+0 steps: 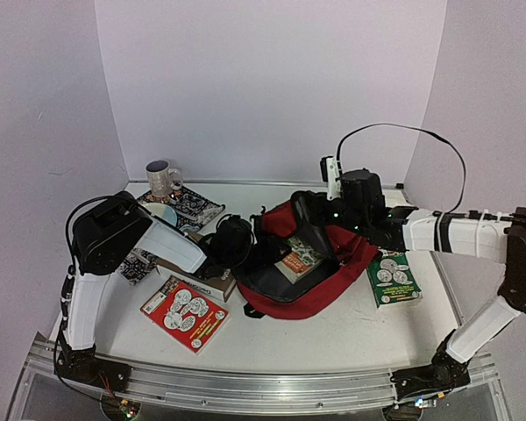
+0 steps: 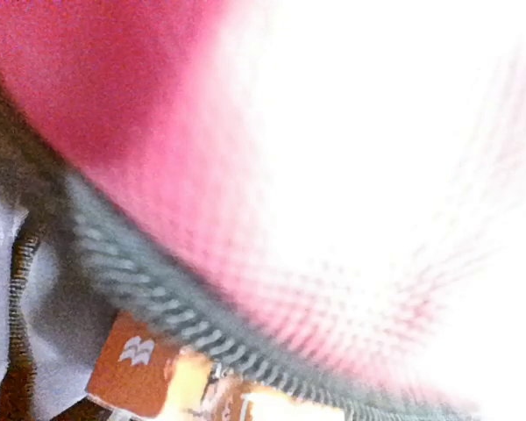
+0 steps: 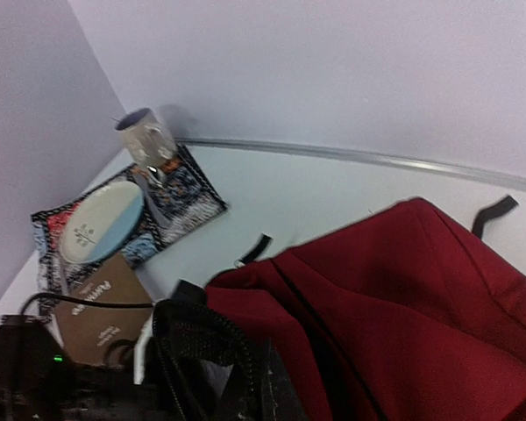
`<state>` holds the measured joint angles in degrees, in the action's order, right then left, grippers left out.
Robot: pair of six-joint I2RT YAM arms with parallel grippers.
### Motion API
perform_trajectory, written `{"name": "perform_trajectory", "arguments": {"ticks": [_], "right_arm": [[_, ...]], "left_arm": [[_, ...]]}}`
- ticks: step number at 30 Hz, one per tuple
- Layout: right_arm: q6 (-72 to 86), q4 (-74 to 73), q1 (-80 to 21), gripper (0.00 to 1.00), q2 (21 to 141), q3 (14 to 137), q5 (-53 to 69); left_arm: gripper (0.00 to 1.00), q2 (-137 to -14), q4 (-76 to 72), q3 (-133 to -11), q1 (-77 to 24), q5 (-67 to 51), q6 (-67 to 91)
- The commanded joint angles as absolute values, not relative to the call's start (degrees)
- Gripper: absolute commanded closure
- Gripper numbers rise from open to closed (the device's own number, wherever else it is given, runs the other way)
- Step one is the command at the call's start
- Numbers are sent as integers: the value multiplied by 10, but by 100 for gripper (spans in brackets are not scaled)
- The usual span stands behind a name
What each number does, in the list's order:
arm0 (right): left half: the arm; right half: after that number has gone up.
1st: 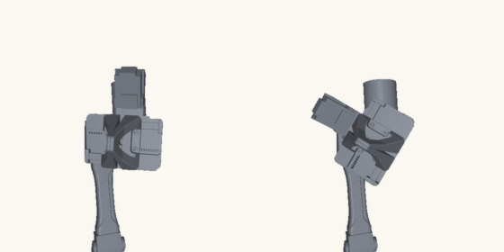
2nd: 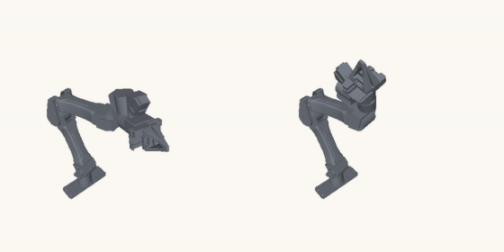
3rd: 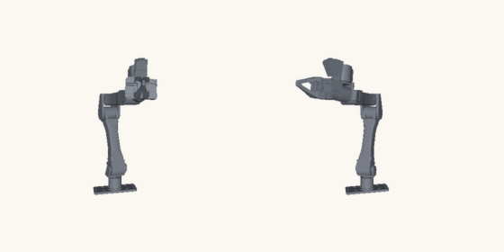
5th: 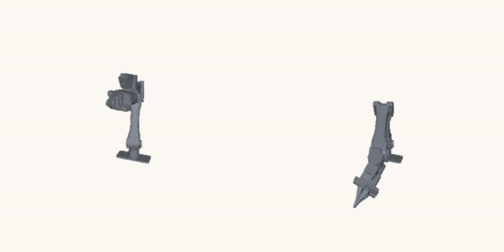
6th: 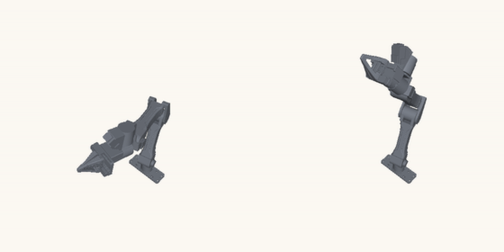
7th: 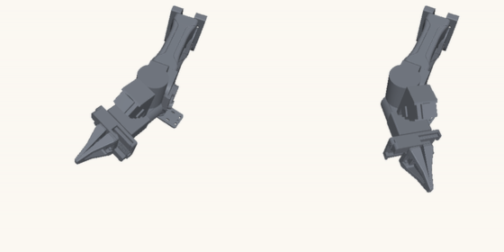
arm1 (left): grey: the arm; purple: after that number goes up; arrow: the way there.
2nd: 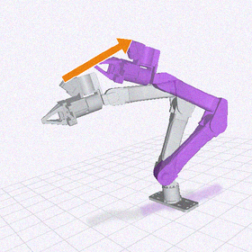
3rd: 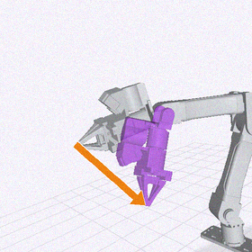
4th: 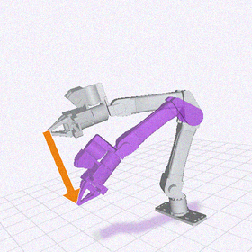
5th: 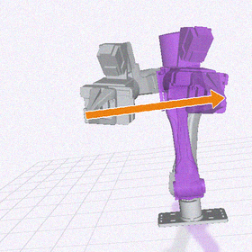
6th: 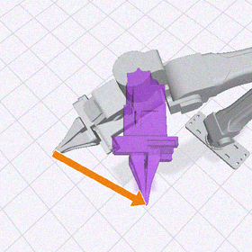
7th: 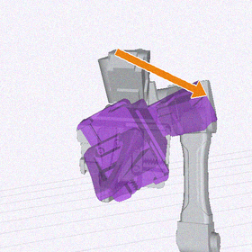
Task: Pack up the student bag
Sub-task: Place the book in the largest pocket of the bag, then place the largest pocket of the student bag.
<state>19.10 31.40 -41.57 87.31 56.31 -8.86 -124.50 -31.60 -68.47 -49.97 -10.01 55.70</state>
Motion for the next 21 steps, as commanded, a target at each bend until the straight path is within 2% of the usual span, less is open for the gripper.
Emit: {"name": "perform_trajectory", "arguments": {"ticks": [1, 6, 11, 21], "right_arm": [[266, 230, -368, 100, 914, 587, -162], [323, 202, -308, 99, 946, 571, -130], [329, 170, -285, 87, 987, 594, -118], [317, 100, -246, 72, 1023, 668, -137]], "left_arm": [[24, -1153, -274, -672, -506, -35, 447], [19, -1089, -214, -651, -512, -18, 392], [15, -1030, -148, -626, -512, -22, 364], [13, -918, -45, -546, -484, 19, 358]]}}
